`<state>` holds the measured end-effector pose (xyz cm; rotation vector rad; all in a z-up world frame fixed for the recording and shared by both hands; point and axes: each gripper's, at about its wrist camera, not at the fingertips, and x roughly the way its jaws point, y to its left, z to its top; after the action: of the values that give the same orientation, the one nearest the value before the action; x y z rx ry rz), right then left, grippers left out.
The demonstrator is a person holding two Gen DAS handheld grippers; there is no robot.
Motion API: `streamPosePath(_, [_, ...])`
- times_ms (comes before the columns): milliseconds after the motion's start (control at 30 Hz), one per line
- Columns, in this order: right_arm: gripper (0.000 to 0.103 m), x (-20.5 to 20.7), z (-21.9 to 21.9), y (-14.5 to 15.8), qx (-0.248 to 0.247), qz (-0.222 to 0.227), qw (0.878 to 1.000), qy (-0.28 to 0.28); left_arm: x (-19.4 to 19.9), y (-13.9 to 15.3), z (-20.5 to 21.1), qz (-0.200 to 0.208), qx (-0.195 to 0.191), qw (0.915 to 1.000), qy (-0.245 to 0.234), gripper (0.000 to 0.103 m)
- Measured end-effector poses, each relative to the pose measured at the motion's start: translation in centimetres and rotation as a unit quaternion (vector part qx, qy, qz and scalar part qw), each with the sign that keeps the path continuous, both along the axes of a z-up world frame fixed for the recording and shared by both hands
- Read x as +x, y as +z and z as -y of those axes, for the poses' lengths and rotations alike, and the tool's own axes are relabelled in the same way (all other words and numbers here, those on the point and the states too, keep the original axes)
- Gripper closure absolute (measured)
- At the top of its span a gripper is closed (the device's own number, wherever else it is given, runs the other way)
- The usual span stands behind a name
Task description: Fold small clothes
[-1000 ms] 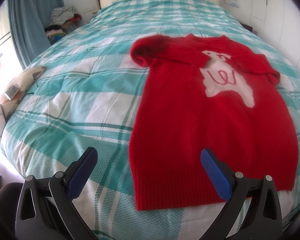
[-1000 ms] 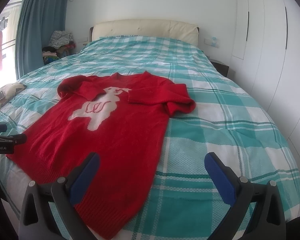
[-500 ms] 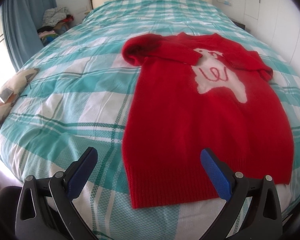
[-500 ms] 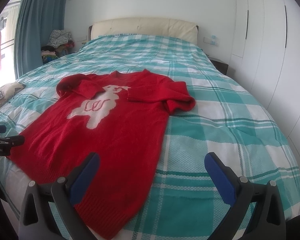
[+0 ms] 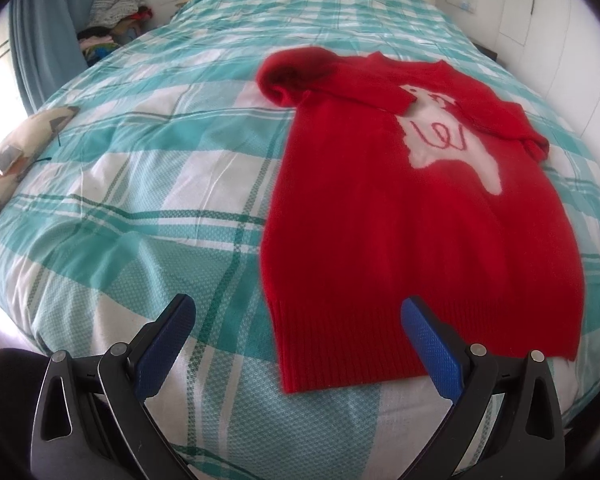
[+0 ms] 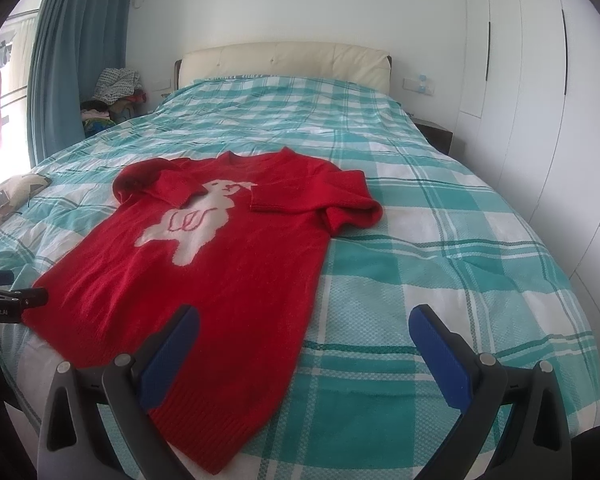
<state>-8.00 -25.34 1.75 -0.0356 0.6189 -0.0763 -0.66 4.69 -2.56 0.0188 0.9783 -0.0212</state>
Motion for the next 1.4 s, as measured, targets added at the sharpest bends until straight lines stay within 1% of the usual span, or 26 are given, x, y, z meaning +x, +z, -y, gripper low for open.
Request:
streamPosePath(133, [0.0, -0.1, 0.2, -0.3, 0.007, -0.009, 1.0, -0.003, -0.3, -0.3, 0.5, -0.009, -0.017, 0.9995, -0.023, 0.0])
streamPosePath(200, [0.0, 0.0, 0.2, -0.4, 0.011, -0.015, 1.0, -0.002, -0.3, -0.5, 0.7, -0.015, -0.019, 0.9993, -0.028, 0.0])
streamPosePath(367, [0.0, -0.4, -0.1, -0.7, 0.011, -0.02, 1.0, 0.001, -0.3, -0.9, 0.3, -0.025, -0.023, 0.9992, -0.021, 0.0])
streamPosePath(600, [0.0, -0.5, -0.3, -1.2, 0.016, -0.031, 0.999, 0.005, -0.3, -1.0, 0.5, -0.026, -0.017, 0.9992, -0.025, 0.0])
streamPosePath(667, [0.0, -0.6, -0.3, -1.1, 0.02, -0.031, 0.999, 0.009, -0.4, -0.9, 0.2, -0.025, -0.022, 0.9992, -0.022, 0.0])
streamPosePath(800, [0.0, -1.3, -0.3, -1.5, 0.047, -0.042, 0.998, 0.021, -0.7, -1.1, -0.5, -0.034, -0.041, 0.9984, -0.02, 0.0])
streamPosePath(900, [0.0, -2.0, -0.5, -2.0, 0.071, -0.054, 0.995, 0.034, -1.3, -1.1, -0.3, -0.031, -0.036, 0.9985, -0.029, 0.0])
streamPosePath(967, [0.0, -2.3, -0.6, -2.5, 0.1, -0.066, 0.991, 0.051, -1.6, -1.0, -0.1, -0.028, -0.036, 0.9984, -0.035, 0.001])
streamPosePath(1033, [0.0, -2.4, -0.7, -3.4, 0.139, -0.089, 0.984, 0.072, -1.7, -0.8, -0.3, -0.026, -0.048, 0.9978, -0.037, 0.002])
streamPosePath(1100, [0.0, -2.3, -0.7, -4.3, 0.175, -0.109, 0.975, 0.084, -1.6, -0.7, -0.6, -0.027, -0.06, 0.9972, -0.035, 0.017])
streamPosePath(1133, [0.0, -2.2, -0.6, -4.8, 0.195, -0.119, 0.97, 0.088, -1.6, -0.7, -0.8, -0.031, -0.063, 0.997, -0.034, 0.037])
streamPosePath(1167, [0.0, -2.0, -0.5, -5.3, 0.215, -0.129, 0.964, 0.089, -1.6, -0.9, -0.9, -0.036, -0.066, 0.9966, -0.033, 0.048])
streamPosePath(1200, [0.0, -1.8, -0.3, -5.7, 0.235, -0.137, 0.958, 0.088, -1.6, -0.9, -1.1, -0.04, -0.072, 0.9961, -0.033, 0.05])
streamPosePath(1233, [0.002, -1.6, 0.0, -6.2, 0.254, -0.146, 0.952, 0.086, -1.6, -1.0, -1.4, -0.042, -0.078, 0.9956, -0.032, 0.055])
streamPosePath(1267, [0.008, -1.5, 0.1, -6.6, 0.271, -0.156, 0.946, 0.08, -1.7, -1.0, -1.6, -0.043, -0.08, 0.9955, -0.03, 0.063])
streamPosePath(1300, [0.012, -1.4, 0.2, -7.1, 0.282, -0.166, 0.942, 0.075, -1.8, -1.0, -1.8, -0.044, -0.082, 0.9953, -0.027, 0.066])
streamPosePath(1333, [0.022, -1.3, 0.3, -7.3, 0.29, -0.171, 0.939, 0.074, -1.8, -1.1, -2.1, -0.048, -0.088, 0.9947, -0.024, 0.068])
streamPosePath(1367, [0.029, -1.2, 0.4, -7.4, 0.297, -0.173, 0.936, 0.075, -1.7, -1.1, -2.5, -0.051, -0.099, 0.9936, -0.019, 0.068])
streamPosePath(1400, [0.032, -1.1, 0.5, -7.4, 0.309, -0.173, 0.932, 0.077, -1.6, -1.2, -2.8, -0.054, -0.111, 0.9923, -0.014, 0.068])
